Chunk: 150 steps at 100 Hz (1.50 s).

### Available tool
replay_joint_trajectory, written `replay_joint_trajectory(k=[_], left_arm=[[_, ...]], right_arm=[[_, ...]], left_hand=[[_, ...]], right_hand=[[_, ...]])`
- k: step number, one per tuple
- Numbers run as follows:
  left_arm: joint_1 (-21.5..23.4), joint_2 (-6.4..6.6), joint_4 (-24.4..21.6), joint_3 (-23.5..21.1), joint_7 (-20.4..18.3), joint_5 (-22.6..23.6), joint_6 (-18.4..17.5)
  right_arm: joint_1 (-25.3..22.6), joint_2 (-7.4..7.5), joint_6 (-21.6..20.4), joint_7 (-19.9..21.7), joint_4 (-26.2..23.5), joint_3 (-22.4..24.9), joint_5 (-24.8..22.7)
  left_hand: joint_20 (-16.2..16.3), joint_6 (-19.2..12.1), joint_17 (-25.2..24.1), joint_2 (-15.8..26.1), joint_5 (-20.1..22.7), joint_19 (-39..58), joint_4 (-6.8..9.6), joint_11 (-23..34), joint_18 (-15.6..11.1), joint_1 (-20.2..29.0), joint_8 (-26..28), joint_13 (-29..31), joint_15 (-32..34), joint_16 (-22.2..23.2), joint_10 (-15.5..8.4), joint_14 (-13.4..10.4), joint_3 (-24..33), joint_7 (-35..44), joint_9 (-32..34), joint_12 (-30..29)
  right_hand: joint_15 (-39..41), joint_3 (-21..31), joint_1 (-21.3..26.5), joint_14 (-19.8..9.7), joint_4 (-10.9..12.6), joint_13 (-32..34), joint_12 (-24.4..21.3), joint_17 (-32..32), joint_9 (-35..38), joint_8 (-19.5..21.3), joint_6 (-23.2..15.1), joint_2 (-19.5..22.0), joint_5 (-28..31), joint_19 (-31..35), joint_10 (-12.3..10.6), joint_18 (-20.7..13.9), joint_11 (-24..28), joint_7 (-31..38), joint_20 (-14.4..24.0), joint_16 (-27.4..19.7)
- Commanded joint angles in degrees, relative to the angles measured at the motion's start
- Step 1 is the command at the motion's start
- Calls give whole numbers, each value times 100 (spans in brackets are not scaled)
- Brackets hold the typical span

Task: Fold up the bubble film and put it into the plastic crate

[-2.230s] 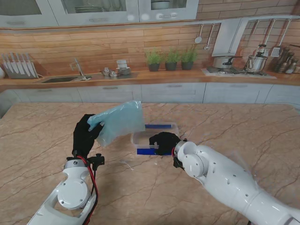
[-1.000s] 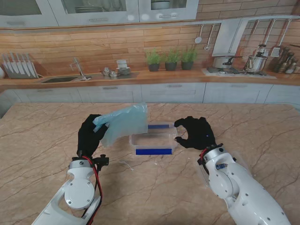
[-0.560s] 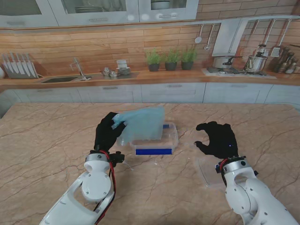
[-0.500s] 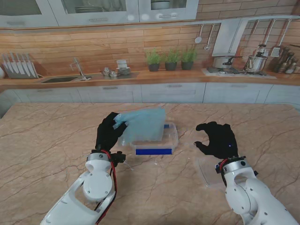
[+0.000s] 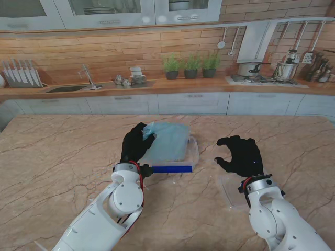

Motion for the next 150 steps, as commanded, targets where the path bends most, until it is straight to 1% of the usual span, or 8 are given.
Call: replay_joint_trajectory(k=[1, 47, 70, 91, 115, 127, 136, 150], left_arm=[[-28, -112, 2, 43, 5, -48, 45], [-291, -296, 352, 401, -27, -332, 352], [-486, -423, 790, 551, 204, -244, 411], [-592, -439, 1058, 619, 272, -53, 444], [-644, -373, 1204, 666, 145, 147, 477], [-647, -319, 1194, 669, -24, 175, 510], [-652, -297, 1186, 664, -118, 149, 524], [-700, -251, 1245, 697, -222, 267, 561]], right_arm=[[-45, -29, 6, -51, -21, 9, 9], [-91, -58, 66, -154, -51, 26, 66], [-26, -50, 59, -43, -20, -47, 111], [100, -49, 54, 77, 41, -169, 201], [214, -42, 28, 195, 75, -277, 258], [265, -39, 21, 250, 95, -323, 283], [307, -38, 22, 301, 109, -366, 318], [417, -27, 7, 434, 136, -466, 357]], left_hand=[[117, 48, 37, -202, 65, 292, 33, 282, 1, -94, -33, 89, 159, 111, -23, 102, 124, 246, 165, 13], [-7, 389, -169, -88, -20, 9, -7, 314, 67, 29, -9, -128, -68, -29, 3, 58, 156, 264, 88, -28], [-1136, 472, -707, -14, -71, -536, -20, 421, -119, 31, -42, -738, -1012, -1043, 18, -62, 169, 312, 84, -70], [-1413, 455, -1321, 176, -157, -823, -2, 359, -251, 59, -69, -1199, -1312, -1261, 37, -15, 111, 230, -141, -96], [-1921, -102, -1828, 230, -350, -1099, 85, -425, -314, 14, 148, -2091, -1645, -1255, 252, 59, -15, -56, -1082, 688], [-2035, -63, -2025, 175, -198, -1256, 63, -1078, -327, -19, 198, -2594, -1887, -1278, 435, 39, -38, -61, -1894, 902], [-2084, 17, -2177, 158, -159, -1374, 73, -1364, -396, 8, 221, -2881, -2056, -1316, 523, -14, -52, -69, -2364, 753], [-2291, 110, -2208, 131, -103, -1919, 76, -1719, -487, 41, 281, -3430, -2533, -1491, 585, -104, -25, -114, -3245, -363]], right_hand=[[-127, -92, -103, 43, 252, -193, -53, -83, -184, 45, 61, 134, -7, -152, 82, 24, -120, -81, 147, -72], [-139, -253, -92, 43, 275, -210, -57, -98, -188, 71, 58, 321, 8, -189, 78, 35, -129, -101, 184, -62], [-144, -325, -77, 40, 287, -210, -60, -97, -187, 79, 60, 390, 15, -197, 79, 36, -136, -108, 197, -60], [-146, -386, -58, 42, 298, -210, -62, -109, -192, 85, 61, 431, 18, -209, 77, 38, -142, -116, 205, -58], [-155, -423, -45, 38, 310, -224, -63, -105, -200, 90, 53, 461, 16, -216, 83, 27, -147, -125, 217, -58], [-152, -434, -37, 42, 313, -215, -62, -104, -198, 94, 59, 461, 21, -218, 92, 27, -145, -124, 222, -56], [-155, -442, -36, 44, 315, -226, -62, -104, -198, 96, 60, 473, 21, -220, 97, 27, -144, -127, 225, -56], [-154, -455, -29, 48, 317, -220, -63, -108, -195, 98, 51, 482, 28, -226, 99, 28, -145, -130, 230, -55]])
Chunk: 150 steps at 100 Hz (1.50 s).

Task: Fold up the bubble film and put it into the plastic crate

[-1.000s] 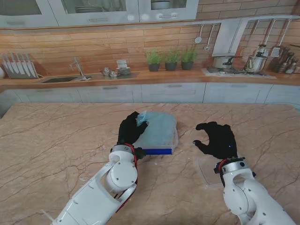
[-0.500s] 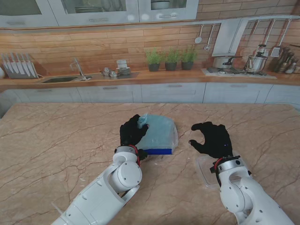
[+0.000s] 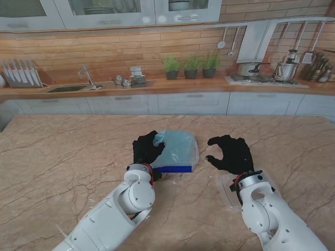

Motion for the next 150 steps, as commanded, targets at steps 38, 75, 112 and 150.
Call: replay_joint_trajectory(k=[38, 75, 112, 150], left_arm=[[-325, 102, 502, 298, -178, 631, 56], [-484, 202, 672, 562, -344, 1113, 254], [-638, 262, 815, 785, -568, 1328, 312], [-733, 291, 938, 897, -640, 1455, 293]], right_arm=[[750, -2, 32, 597, 303, -612, 334], [1740, -64, 152, 1031, 909, -1412, 896], [2469, -114, 112, 1342, 1538, -2225, 1230], [3085, -236, 194, 1532, 2237, -2957, 1671]], left_hand=[[-1020, -137, 51, -2, -4, -1857, 87, -557, -452, 94, 137, -667, -628, -417, 28, -245, -47, -161, -880, -608], [-1124, -281, 56, 38, -126, -2062, 87, -593, -478, 318, 264, -668, -789, -490, 39, -259, 140, -190, -982, -611], [-1444, -239, 120, -66, -288, -2582, 71, -607, -771, 482, 114, -658, -862, -548, -4, -312, 308, -463, -1027, -630], [-1526, -325, 138, -201, -256, -2732, 43, -594, -826, 498, 53, -646, -825, -562, -48, -332, 467, -593, -1022, -635]], right_hand=[[-67, -122, 48, 7, 209, -64, -57, -100, -60, 79, 36, 232, -35, -196, 64, 60, -121, -89, 166, -45], [103, 33, 391, -91, 227, 179, -2, 64, -24, 117, 53, 398, -180, -126, -27, 12, -3, 6, 205, 32], [-40, 74, 946, -188, -75, 294, 5, 258, -4, -624, 45, 560, -101, -350, -38, -357, 26, 666, -135, -140], [-193, -5, 1201, -212, -92, 158, -21, 192, -162, -1071, 53, 1244, -582, -344, -44, -403, -45, 542, -191, -247]])
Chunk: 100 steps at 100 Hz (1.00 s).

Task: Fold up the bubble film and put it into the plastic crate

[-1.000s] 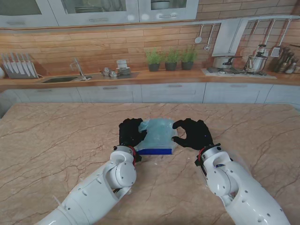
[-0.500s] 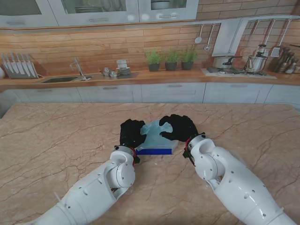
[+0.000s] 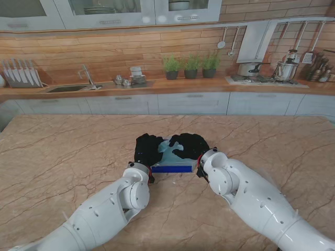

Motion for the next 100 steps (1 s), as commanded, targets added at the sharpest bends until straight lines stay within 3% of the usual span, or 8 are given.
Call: replay_joint_trajectory(k=[1, 23, 40, 68, 84, 100], left_arm=[[16, 1, 6, 7, -22, 1, -12], [-10, -9, 78, 42, 15, 30, -42], [-15, -5, 99, 45, 23, 45, -59], [-3, -38, 160, 43, 103, 14, -70], [-12, -75, 254, 58, 149, -46, -107], [-20, -88, 300, 71, 169, -58, -126]], right_arm=[[71, -73, 65, 98, 63, -81, 51], [316, -185, 105, 164, 456, -453, 382], [178, -233, 118, -111, 420, -337, 391], [-136, -220, 10, -477, 74, 52, 218], [-105, -237, 6, -556, 105, 36, 187], [68, -291, -3, -551, 282, -145, 279]], left_hand=[[-98, -274, 1, -197, -181, -153, 42, -90, -262, 259, -74, -136, -44, -68, -58, -146, 249, -148, -212, -43], [-121, -348, 26, -177, 7, -199, 8, -60, -278, 285, 17, -130, 20, -61, -69, -141, 280, 63, -153, -42], [-104, -367, 34, -85, 66, -170, 6, -29, -285, 305, 49, -114, 71, -61, -75, -143, 245, 304, -90, -38], [-80, -340, 31, -52, 12, -128, 22, 3, -289, 290, -7, -102, 104, -73, -83, -152, 245, 414, -71, -30], [-68, -359, 25, -40, -11, -106, 27, 20, -283, 277, -30, -101, 120, -78, -100, -157, 262, 461, -56, -25], [-65, -458, 23, -29, -13, -100, 23, 23, -282, 260, -48, -100, 125, -86, -99, -154, 245, 489, -59, -26]], right_hand=[[-71, -168, 106, -73, -68, -18, -22, -48, -164, -60, 16, 419, -161, -73, -41, -95, -47, -176, -53, -54], [4, -477, -35, -38, 59, -87, -4, -103, -233, 44, -30, 595, -324, -31, -35, -52, -8, -259, -1, -15], [136, -520, -204, -20, 127, -63, 46, -80, -225, 189, 82, 433, -262, 76, -18, 35, 115, -168, 46, 35], [309, -236, -398, -32, 271, 35, 104, -37, -118, 453, 213, 224, -380, 223, -13, 68, 278, -387, 59, 87], [355, 255, -418, -35, 222, 72, 137, -10, -107, 689, 248, -283, -603, 269, -33, 87, 373, -463, 13, 82], [363, 430, -362, -42, 175, 143, 135, 29, 7, 766, -41, -401, -555, 284, -99, 98, 386, -366, -1, 77]])
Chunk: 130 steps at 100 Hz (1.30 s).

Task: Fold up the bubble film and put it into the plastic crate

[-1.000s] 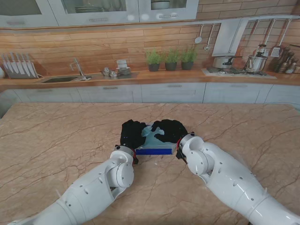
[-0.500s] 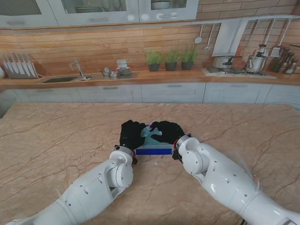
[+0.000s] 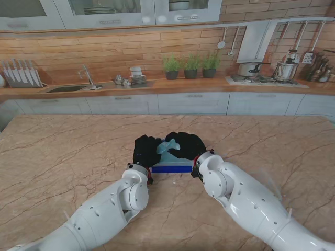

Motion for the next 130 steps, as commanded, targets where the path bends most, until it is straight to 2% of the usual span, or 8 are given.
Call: replay_joint_trajectory(k=[1, 17, 34, 52, 63, 97, 116, 130], left_arm=[[20, -39, 17, 14, -2, -5, -23], [6, -53, 55, 26, 24, -12, -51], [1, -84, 107, 26, 94, -44, -99], [44, -110, 102, -36, 146, -149, -184], [93, -97, 50, -93, 157, -181, -227], [519, 236, -808, -629, -111, -43, -538], [940, 392, -1505, -1095, -194, -1, -662], [1269, 401, -1984, -1352, -190, -211, -637]], right_arm=[[84, -76, -32, 13, 75, -50, 51], [257, -157, -16, -35, 287, -222, 177], [400, -229, 23, -55, 476, -367, 290], [500, -312, 69, -161, 665, -484, 369], [555, -349, 126, -174, 764, -540, 425], [683, -413, 324, -60, 939, -677, 575], [804, -457, 684, 188, 934, -811, 727], [956, -491, 909, 450, 963, -1000, 837]], left_hand=[[-50, -319, 2, -20, -12, -31, 22, 26, -246, 258, 4, -100, 81, -7, -103, -143, 186, 244, -57, -26], [-53, -461, -3, -12, -12, -36, 26, 32, -239, 242, -2, -89, 89, -10, -98, -137, 146, 262, -44, -24], [-50, -485, 6, 7, -26, -29, 11, 42, -247, 176, -24, -71, 103, -5, -110, -138, 75, 244, -28, -20], [-76, -128, -18, -79, -403, -79, 15, -9, -210, -159, -223, -137, 80, -11, -107, -137, -193, -218, -152, -36], [-155, 215, -4, 290, -753, -246, 387, -126, -166, -1034, -110, -142, -49, -54, -96, -106, 77, -1342, -402, -70], [-381, 349, -48, 177, -1367, -1118, 451, -728, -80, -1907, -445, -201, -904, -262, -55, -82, -718, -2802, -1105, -288], [586, 342, -51, 1070, -1247, -793, 561, -858, 142, -1435, -438, -206, -1036, -199, 14, -52, -2097, -3047, -1059, -293], [964, 377, -130, 1689, -1065, 906, 627, -724, 385, -938, -324, -117, -472, 28, 75, 84, -2768, -3014, -786, -177]], right_hand=[[101, 197, 8, -38, 152, 153, 51, 39, 113, 75, -224, -137, -85, 176, -107, 29, 108, 65, -2, 41], [110, 217, 85, -34, 69, 303, 19, 117, 439, 153, -501, -115, 230, 224, -175, 68, 63, 286, -8, 41], [129, -133, 522, -32, -286, 641, 12, 296, 1154, -581, -831, -208, 843, 350, -292, 105, 31, 1610, -95, 50], [226, -156, 653, 7, -303, 905, -20, 428, 1640, -507, -967, -44, 1487, 469, -344, 145, 21, 1930, -102, 87], [235, -152, 669, 16, -309, 932, -28, 435, 1698, -494, -961, -44, 1550, 493, -346, 146, 8, 1940, -112, 91], [263, -81, 704, 61, -315, 986, -34, 472, 1782, -466, -899, -82, 1655, 544, -289, 137, 0, 1936, -155, 101], [309, 33, 735, 201, -318, 983, -33, 487, 1798, -491, -729, -148, 1729, 663, -164, 180, 2, 1890, -156, 116], [347, 101, 739, 263, -343, 967, -32, 472, 1815, -507, -667, -176, 1769, 739, -109, 197, 8, 1856, -158, 123]])
